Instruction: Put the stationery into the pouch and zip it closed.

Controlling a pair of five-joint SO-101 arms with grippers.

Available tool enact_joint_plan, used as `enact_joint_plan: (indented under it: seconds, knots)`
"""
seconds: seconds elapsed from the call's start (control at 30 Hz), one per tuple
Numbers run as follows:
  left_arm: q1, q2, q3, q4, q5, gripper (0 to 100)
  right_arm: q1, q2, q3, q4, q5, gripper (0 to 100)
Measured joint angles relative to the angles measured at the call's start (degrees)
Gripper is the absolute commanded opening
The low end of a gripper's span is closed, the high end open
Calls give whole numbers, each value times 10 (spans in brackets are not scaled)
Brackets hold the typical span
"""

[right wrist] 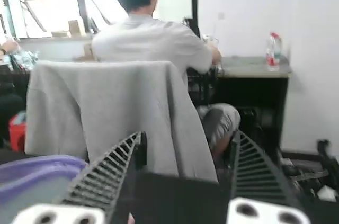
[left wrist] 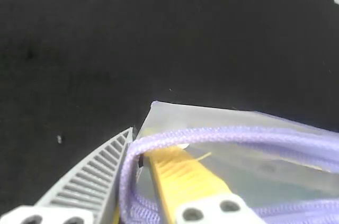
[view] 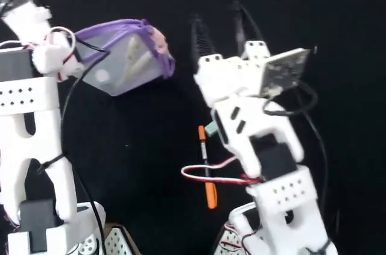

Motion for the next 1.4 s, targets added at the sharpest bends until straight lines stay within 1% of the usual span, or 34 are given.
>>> enact_joint_plan:
  seconds: [0.2, 0.33, 0.4, 0.63, 0.8, 1.0, 1.27, 1.4]
  knots:
    - [-20, 0, 0, -5, -1, 27, 4, -4, -48, 209, 0, 240]
    - [-20, -1, 18, -18, -2, 27, 4, 0, -48, 297, 0, 240]
    - [-20, -3, 25, -28, -2, 27, 4, 14, -47, 323, 0, 239]
    - [-23, -3, 27, -35, -1, 27, 4, 111, 23, 324, 0, 237]
    - [-23, -3, 27, -35, -1, 27, 4, 234, 25, 315, 0, 237]
    - [-23, -3, 27, -35, -1, 27, -14, 371, 25, 318, 0, 237]
    - [-23, -3, 27, -35, -1, 27, -15, 392, 28, 360, 0, 237]
    - [-23, -3, 27, -35, -1, 27, -45, 393, 62, 360, 0, 237]
